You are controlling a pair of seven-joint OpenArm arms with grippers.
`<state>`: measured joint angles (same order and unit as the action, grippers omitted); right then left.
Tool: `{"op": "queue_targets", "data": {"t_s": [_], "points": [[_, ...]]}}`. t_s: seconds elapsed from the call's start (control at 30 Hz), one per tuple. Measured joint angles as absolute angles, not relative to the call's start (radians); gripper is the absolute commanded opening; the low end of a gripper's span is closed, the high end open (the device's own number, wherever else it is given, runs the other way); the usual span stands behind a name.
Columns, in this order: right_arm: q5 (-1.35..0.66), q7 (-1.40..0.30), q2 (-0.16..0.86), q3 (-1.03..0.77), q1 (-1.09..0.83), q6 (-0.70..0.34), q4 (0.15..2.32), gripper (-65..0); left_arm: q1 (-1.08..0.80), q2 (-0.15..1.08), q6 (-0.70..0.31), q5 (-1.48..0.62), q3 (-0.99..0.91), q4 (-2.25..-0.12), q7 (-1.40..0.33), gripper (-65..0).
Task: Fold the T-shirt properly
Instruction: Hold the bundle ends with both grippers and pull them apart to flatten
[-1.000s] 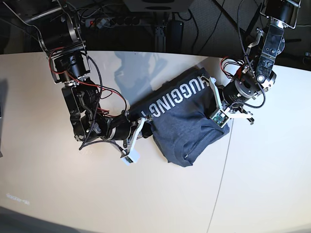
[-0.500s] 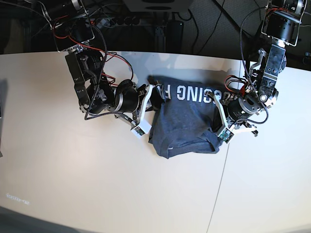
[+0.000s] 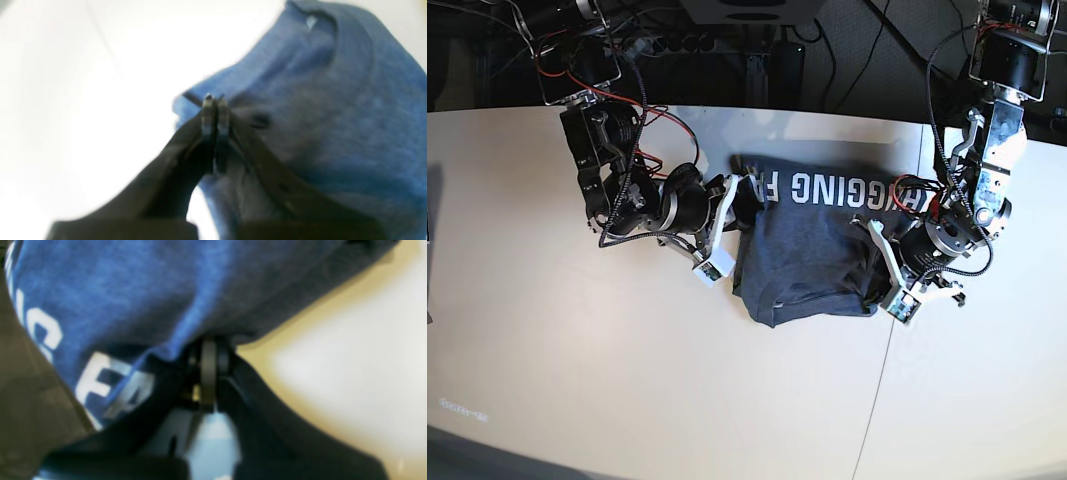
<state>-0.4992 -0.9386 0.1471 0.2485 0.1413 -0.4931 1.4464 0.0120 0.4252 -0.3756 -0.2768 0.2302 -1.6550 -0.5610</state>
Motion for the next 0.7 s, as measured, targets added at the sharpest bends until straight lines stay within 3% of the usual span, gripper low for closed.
{"op": "queue_targets", "data": {"t_s": [0.43, 0.7], "points": [[-0.547, -0.959, 0.148, 0.189, 0.234, -0.493, 1.473, -65.0, 0.012, 0.471, -0.376, -0.386, 0.175, -1.655, -0.614, -65.0], [-0.553, -0.947, 0.047, 0.226, 0.275, -0.493, 1.473, -65.0, 0.012, 0.471, -0.393, -0.535, 0.176, -1.655, -0.65, -65.0]]}}
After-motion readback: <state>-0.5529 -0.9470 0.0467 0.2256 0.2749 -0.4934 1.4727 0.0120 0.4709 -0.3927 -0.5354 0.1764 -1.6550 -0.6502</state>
